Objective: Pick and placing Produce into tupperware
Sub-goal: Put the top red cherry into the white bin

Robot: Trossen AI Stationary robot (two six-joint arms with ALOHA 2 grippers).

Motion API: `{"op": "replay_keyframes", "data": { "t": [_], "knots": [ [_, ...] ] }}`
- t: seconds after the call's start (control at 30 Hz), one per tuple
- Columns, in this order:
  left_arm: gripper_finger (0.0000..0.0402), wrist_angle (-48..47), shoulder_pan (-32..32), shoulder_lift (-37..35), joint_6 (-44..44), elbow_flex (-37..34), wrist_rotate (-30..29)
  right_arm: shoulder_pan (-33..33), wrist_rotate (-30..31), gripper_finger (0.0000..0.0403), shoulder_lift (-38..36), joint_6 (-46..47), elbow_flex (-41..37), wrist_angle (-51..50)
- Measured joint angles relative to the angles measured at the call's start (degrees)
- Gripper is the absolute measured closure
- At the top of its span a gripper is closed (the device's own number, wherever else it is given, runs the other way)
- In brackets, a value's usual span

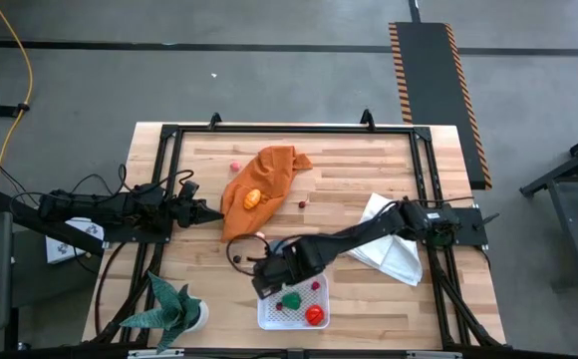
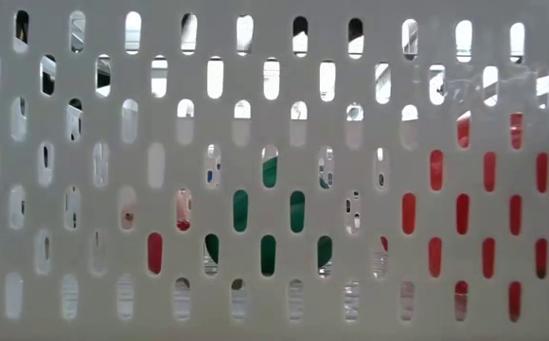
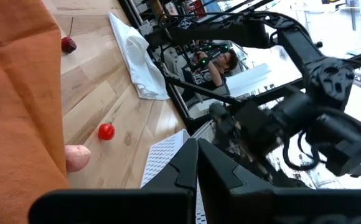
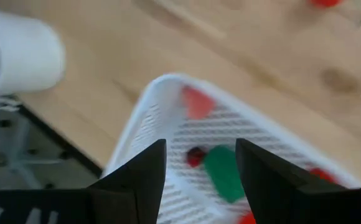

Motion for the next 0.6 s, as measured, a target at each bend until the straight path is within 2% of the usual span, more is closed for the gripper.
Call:
{"op": "replay_keyframes", "data": {
  "t": [0.23,0.6],
  "knots": [
    [0.0401,0.0,0.0,0.0,0.0,0.0,0.0,-1.5,0.0,0.0219,0.0,-4.2,5.1,-14.2],
    [0.0401,0.0,0.0,0.0,0.0,0.0,0.0,-3.7,1.7,0.0219,-4.9,-9.5,4.2,-15.7]
  ]
}}
